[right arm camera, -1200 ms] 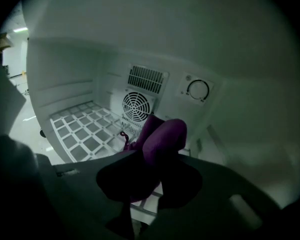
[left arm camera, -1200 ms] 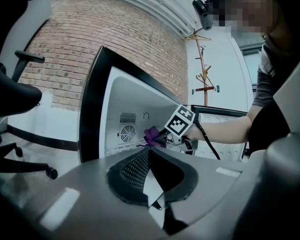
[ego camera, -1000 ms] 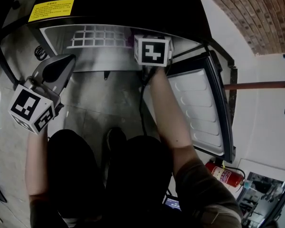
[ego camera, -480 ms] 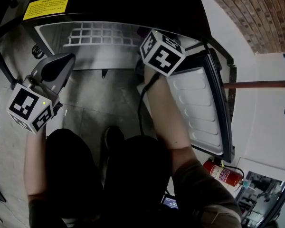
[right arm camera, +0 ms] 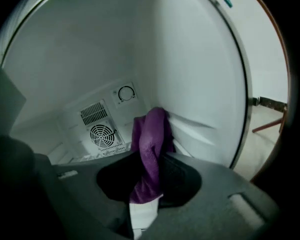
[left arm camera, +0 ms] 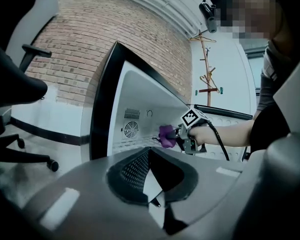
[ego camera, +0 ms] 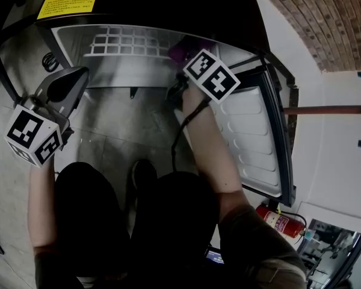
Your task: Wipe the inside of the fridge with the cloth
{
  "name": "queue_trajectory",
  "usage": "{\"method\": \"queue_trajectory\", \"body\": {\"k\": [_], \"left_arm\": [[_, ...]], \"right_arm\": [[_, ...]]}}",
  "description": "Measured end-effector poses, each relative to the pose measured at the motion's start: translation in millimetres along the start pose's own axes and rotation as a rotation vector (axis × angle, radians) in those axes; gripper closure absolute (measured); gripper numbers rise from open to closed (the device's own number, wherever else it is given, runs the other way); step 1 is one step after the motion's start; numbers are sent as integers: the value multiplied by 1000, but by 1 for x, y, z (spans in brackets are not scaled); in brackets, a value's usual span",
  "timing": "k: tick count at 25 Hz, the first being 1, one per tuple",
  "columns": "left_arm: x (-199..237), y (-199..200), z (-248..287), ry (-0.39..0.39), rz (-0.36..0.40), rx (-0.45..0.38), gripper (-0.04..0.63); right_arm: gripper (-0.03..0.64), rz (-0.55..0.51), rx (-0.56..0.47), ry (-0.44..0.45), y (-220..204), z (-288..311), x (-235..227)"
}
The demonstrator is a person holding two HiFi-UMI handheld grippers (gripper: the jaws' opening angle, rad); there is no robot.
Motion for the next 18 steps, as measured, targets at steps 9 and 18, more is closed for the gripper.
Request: {"method": "queue_trajectory", "body": {"k": [9,18], "left_arm": [[12,-32,-11,5,5,44,577],[34,-81,-24,24,44,56,578]], "right_arm": [[540,-199,-21,433,-18,-25,76],[538,-335,325,824,-167,-41,152]]}}
Point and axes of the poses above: the fingertips, and each gripper's own axes: z forward along the fingers, x to its left, y out of its top, the point moved 4 cm from there along -z, backward along the fingers, and after that the axes turned 5 degrees about y, right-handed, at the moved point
